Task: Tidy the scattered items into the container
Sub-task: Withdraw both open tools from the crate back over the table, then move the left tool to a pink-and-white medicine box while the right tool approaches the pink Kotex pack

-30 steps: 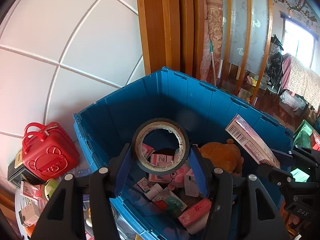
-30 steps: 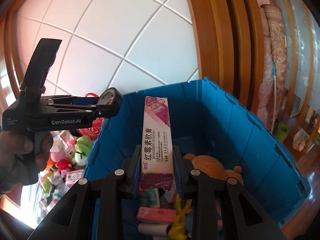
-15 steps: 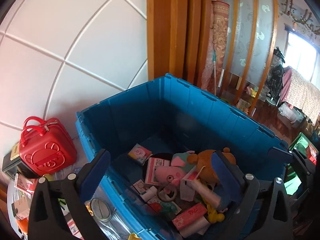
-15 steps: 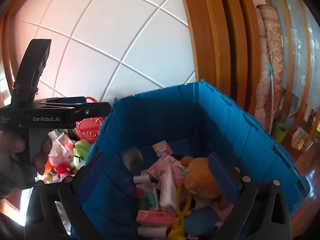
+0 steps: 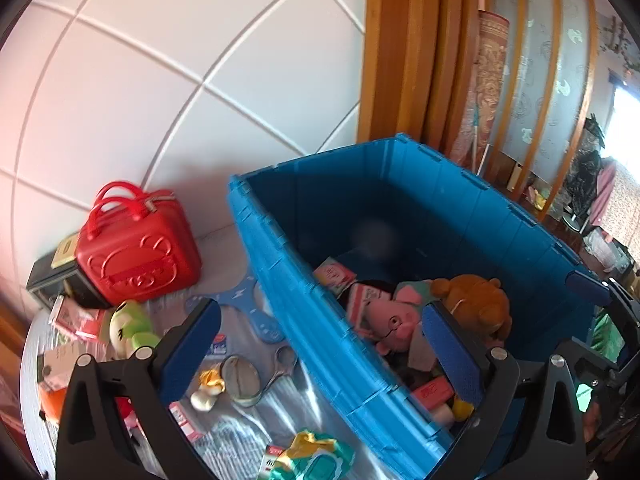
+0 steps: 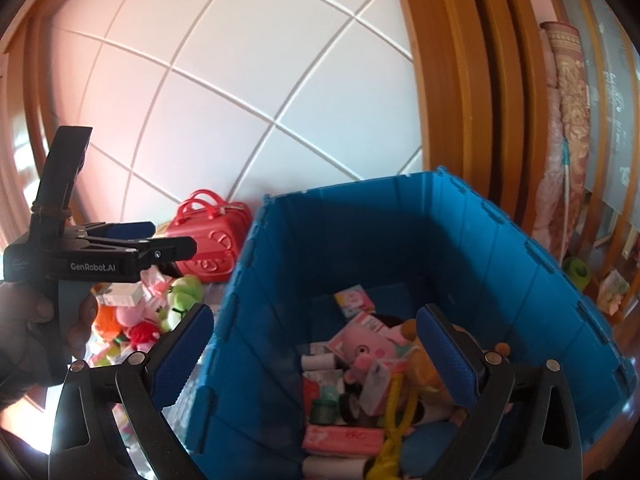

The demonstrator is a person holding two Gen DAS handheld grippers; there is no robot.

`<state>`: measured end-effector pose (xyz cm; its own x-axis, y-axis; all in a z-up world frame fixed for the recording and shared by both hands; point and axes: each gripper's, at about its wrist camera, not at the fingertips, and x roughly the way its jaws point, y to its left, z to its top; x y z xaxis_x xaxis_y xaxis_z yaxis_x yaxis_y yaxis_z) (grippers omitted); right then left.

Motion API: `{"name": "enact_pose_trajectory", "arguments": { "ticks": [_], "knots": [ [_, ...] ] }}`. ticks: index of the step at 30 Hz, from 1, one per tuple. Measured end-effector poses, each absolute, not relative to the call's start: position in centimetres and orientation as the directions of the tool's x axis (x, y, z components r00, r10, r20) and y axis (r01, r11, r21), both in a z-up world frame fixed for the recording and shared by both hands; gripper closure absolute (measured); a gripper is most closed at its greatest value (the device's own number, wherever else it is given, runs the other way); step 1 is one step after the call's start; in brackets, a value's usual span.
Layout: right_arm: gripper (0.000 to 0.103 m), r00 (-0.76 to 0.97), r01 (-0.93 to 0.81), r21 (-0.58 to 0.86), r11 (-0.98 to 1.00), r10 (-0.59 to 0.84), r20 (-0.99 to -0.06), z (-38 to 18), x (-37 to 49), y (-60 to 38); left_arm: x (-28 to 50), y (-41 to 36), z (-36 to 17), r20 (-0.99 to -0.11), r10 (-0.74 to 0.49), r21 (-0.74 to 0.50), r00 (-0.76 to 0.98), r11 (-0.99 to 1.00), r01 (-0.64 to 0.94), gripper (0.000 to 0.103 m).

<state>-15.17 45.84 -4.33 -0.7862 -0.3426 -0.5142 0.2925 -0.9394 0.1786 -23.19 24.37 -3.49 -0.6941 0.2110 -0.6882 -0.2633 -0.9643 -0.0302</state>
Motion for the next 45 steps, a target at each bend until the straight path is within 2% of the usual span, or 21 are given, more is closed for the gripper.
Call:
{"name": "enact_pose_trajectory", "arguments": {
  "ticks": [14,26,34,45],
  "knots": [
    [0.000,-0.684,0.488,0.149,-0.860,-0.482,-0.548,-4.8,-14.9,34.7,-17.0,7.3,-10.0,-0.771,0.006,-0.051,-0.637,-0.997,0.052,0.001],
    [0.000,-0.535,0.628,0.164,-0.761,-0.575,-0.620,-8.6,-13.2,22.1,-8.9,-8.5,-16.2,-0.844,-0.207,0.048,-0.495,-0.948,0.314,0.001],
    [0.000,-0.417,0.710,0.168,-0.683,-0.601,-0.682,-12.4,-11.3,13.1,-3.3,-16.2,-20.7,-0.897,-0.219,0.050,-0.383,-0.912,0.406,0.001],
    [0.000,-0.297,0.767,0.170,-0.619,-0.577,-0.761,-17.9,-8.9,3.4,1.3,-22.2,-26.8,-0.945,-0.180,0.055,-0.272,-0.910,0.411,0.001]
  ]
}}
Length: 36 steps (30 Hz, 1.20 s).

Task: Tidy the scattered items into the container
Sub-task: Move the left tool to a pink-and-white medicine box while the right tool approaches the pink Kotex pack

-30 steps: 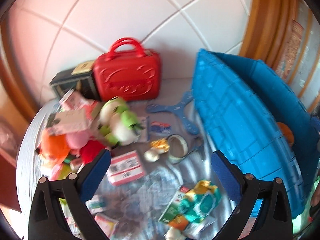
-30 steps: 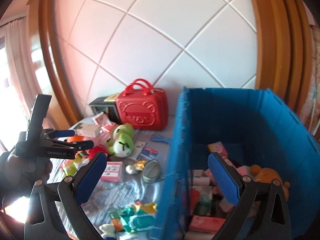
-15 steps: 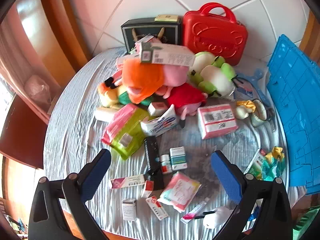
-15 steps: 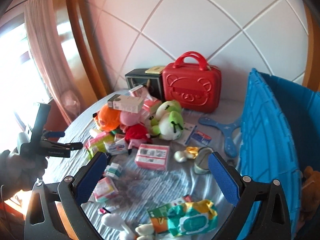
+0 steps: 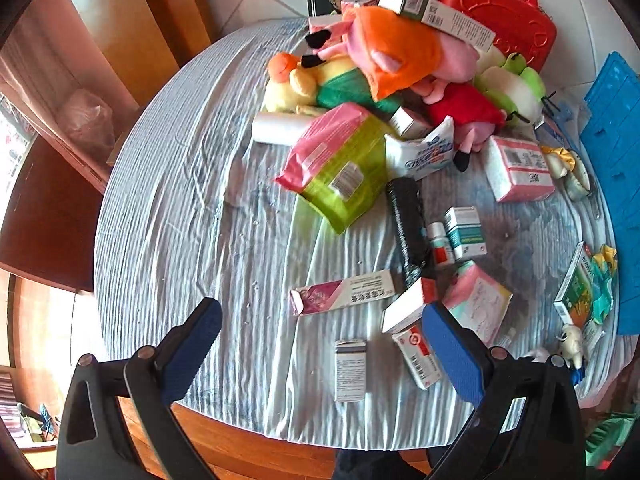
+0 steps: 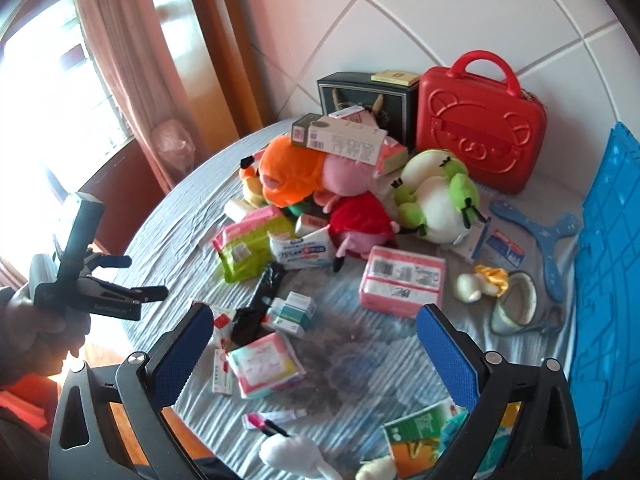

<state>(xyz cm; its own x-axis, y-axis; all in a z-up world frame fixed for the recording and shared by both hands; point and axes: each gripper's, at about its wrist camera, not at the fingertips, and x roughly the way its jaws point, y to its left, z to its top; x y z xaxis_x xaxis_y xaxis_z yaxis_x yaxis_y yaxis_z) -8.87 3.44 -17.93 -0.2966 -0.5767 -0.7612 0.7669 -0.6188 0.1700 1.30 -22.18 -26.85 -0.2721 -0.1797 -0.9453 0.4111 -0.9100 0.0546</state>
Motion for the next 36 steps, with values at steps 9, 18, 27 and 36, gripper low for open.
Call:
{"name": "enact_pose_trajectory", "arguments": {
  "ticks": [9,18,27,36],
  "knots": [
    [0.000,-0.186,0.810,0.159,-0.565,-0.504,-0.843,-25.2,-6.3,-2.2,1.2,-23.7,-33.6,-0.970,-0.105,0.038,-0.221,-0.956,0.290,0.002],
    [0.000,-0.130,0.793,0.144,-0.592,-0.395,-0.909,-31.7,-5.3,-4.3,-1.3,-23.5,-38.8,-0.970,-0.060,0.047,-0.237,-0.997,0.059,0.014],
    [0.000,-0.111,0.764,0.141,-0.630,-0.343,-0.933,-34.4,-5.3,-4.6,-1.8,-23.2,-39.9,-0.960,0.027,-0.019,-0.279,-0.999,-0.030,0.059],
    [0.000,-0.095,0.758,0.141,-0.637,-0.322,-0.942,-36.0,-5.6,-5.6,-1.3,-24.5,-39.2,-0.953,0.047,-0.058,-0.299,-0.998,0.028,0.070]
  ]
}}
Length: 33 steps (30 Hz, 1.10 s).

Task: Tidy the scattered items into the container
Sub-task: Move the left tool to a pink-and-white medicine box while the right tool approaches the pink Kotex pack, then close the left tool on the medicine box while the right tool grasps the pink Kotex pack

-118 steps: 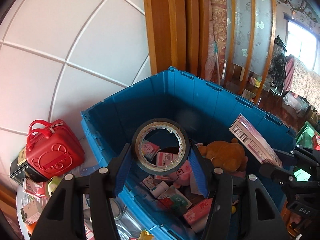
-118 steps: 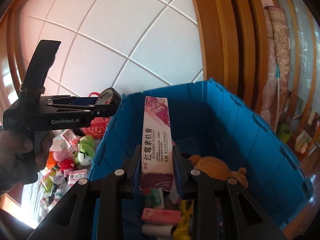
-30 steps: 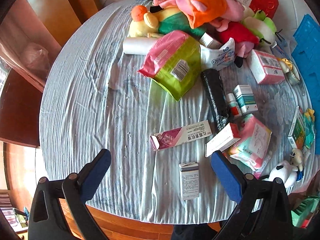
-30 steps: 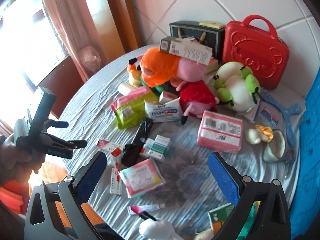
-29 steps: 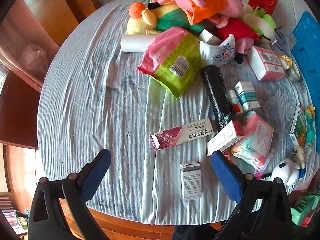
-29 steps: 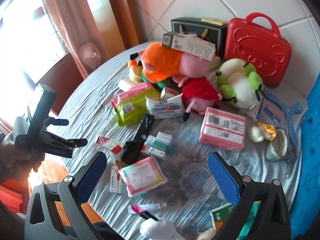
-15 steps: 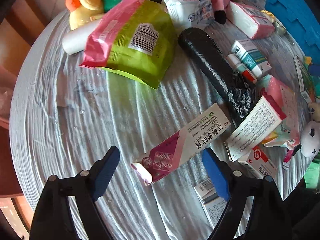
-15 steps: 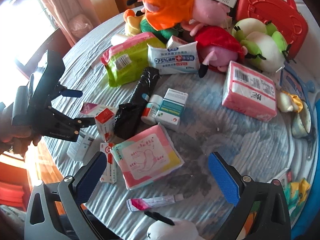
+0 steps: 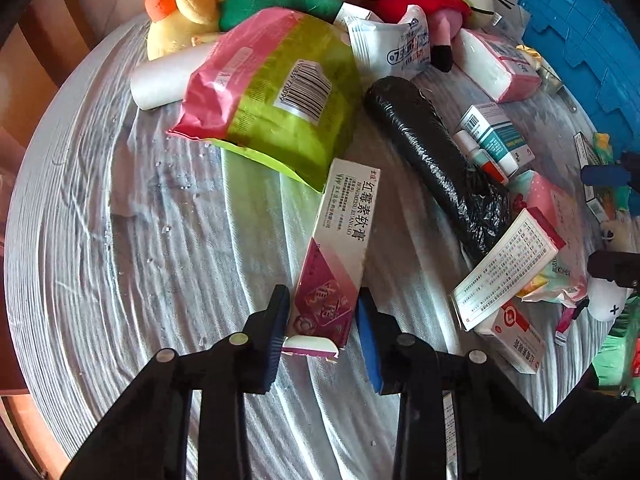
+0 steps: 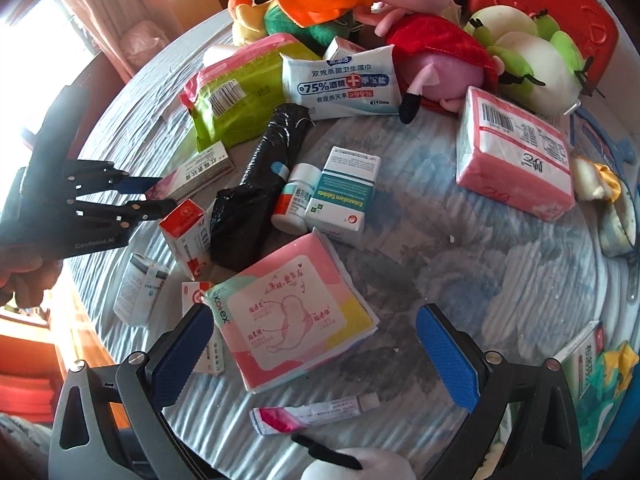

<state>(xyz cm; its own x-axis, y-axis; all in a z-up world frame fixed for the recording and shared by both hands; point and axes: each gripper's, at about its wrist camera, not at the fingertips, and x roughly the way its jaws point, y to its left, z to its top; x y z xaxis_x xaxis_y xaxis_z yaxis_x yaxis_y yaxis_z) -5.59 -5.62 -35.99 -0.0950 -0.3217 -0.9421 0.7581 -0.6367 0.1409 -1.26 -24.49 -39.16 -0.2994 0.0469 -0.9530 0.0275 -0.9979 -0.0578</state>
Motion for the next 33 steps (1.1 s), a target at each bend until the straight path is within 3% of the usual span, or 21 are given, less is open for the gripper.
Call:
{"name": "enact_pose_trajectory", "arguments": {
  "ticks": [18,21,22,33],
  "knots": [
    [0.001,-0.059,0.840,0.086,-0.536,-0.248,-0.967,-40.3,-4.2,-9.0,-0.1,-24.3,-37.7,-0.932,0.064,-0.087,-0.356,-0.995,0.050,0.071],
    [0.020,-0.069,0.837,0.077,-0.542,-0.244,-0.967,-40.3,-4.4,-8.9,0.1,-24.6,-37.2,-0.930,0.066,-0.091,-0.363,-0.994,0.052,0.072],
    [0.021,-0.065,0.832,0.085,-0.548,-0.249,-0.966,-40.1,-4.5,-8.8,0.2,-24.6,-37.0,-0.928,0.066,-0.092,-0.366,-0.994,0.053,0.072],
    [0.022,-0.089,0.812,0.103,-0.574,-0.297,-0.951,-37.1,-5.1,-7.4,0.1,-24.9,-34.4,-0.909,0.059,-0.095,-0.412,-0.993,0.067,0.072]
  ]
}}
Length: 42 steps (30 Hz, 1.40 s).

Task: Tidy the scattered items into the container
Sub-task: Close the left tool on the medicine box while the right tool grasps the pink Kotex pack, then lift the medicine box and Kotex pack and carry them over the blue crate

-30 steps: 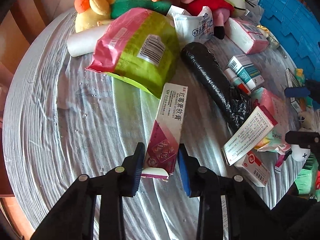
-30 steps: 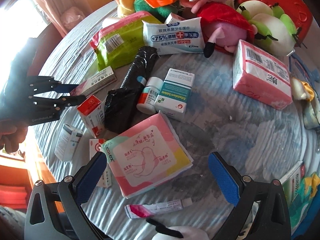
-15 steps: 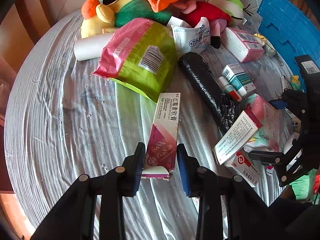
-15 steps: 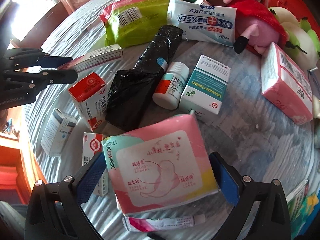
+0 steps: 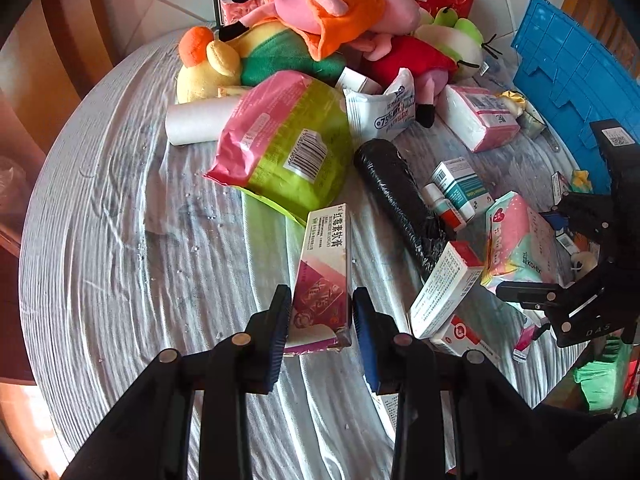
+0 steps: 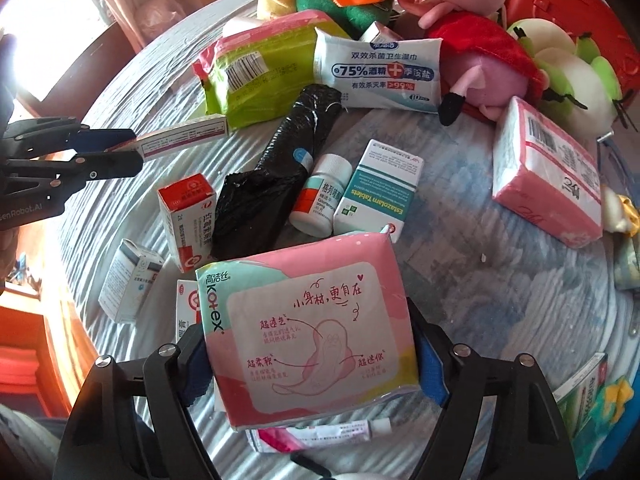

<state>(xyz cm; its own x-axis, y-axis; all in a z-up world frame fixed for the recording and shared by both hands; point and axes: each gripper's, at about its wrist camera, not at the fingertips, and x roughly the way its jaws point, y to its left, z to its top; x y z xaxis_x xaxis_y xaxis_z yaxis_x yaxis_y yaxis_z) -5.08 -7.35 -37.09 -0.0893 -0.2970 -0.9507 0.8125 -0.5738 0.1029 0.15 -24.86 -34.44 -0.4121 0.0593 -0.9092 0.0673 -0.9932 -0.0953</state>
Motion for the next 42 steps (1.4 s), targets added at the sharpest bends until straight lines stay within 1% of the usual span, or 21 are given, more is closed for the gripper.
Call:
{"name": "enact_pose_trajectory", "arguments": {
  "ticks": [21,42],
  "knots": [
    [0.022,-0.175,0.788,0.096,-0.608,-0.370,-0.912,-32.1,-5.6,-5.1,0.6,-23.8,-29.2,-0.875,-0.005,-0.047,-0.484,-0.994,0.096,0.073],
    [0.022,-0.322,0.733,0.095,-0.674,-0.467,-0.824,-22.2,-7.4,1.1,-1.2,-19.8,-21.4,-0.807,-0.027,-0.016,-0.589,-0.998,0.067,0.073]
  ]
}}
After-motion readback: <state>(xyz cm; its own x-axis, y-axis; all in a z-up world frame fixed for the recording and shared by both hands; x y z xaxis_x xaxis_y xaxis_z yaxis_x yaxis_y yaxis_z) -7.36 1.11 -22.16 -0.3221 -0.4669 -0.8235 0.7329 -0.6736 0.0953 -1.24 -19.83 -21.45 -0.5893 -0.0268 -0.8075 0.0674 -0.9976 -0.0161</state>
